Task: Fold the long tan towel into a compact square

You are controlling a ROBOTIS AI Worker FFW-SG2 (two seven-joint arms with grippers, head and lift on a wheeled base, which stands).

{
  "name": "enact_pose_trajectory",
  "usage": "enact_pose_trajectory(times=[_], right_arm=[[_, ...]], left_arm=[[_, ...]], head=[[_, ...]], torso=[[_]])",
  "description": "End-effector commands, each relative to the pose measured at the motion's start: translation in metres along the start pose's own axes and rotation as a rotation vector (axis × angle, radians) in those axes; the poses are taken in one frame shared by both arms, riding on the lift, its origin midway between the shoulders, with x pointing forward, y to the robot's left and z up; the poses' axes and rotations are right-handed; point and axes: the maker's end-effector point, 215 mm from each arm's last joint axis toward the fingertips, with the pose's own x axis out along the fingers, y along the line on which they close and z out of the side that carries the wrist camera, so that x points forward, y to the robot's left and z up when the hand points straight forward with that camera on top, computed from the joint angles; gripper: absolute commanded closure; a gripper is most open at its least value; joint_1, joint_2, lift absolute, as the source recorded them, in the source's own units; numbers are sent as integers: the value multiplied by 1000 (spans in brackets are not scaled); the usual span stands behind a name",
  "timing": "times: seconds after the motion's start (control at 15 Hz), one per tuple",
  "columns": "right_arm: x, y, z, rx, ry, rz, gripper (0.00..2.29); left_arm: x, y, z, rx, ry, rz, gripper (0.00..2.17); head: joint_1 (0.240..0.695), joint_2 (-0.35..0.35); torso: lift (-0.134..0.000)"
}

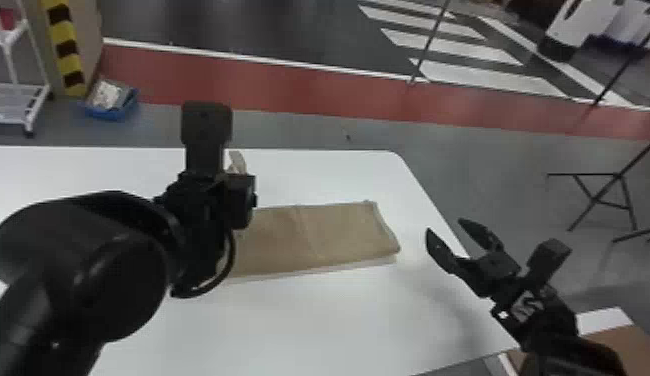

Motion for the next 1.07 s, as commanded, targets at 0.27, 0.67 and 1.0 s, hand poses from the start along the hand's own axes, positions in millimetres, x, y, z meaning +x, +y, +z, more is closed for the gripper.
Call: enact_pose_trajectory(times=[0.27, 0.67, 1.0], right_arm=[[-4, -6, -1, 1, -13, -9, 90], [-10, -7, -5, 14, -15, -12, 90], [11, 29, 4, 81, 6, 33, 90]], left_arm=[[19, -17, -38, -18, 14, -1, 1889], [26, -35, -36, -70, -32, -68, -2], [10, -41, -22, -109, -84, -114, 70]], head=[[695, -350], [695, -350], [695, -350]], torso=[[-125], [-125], [-125]])
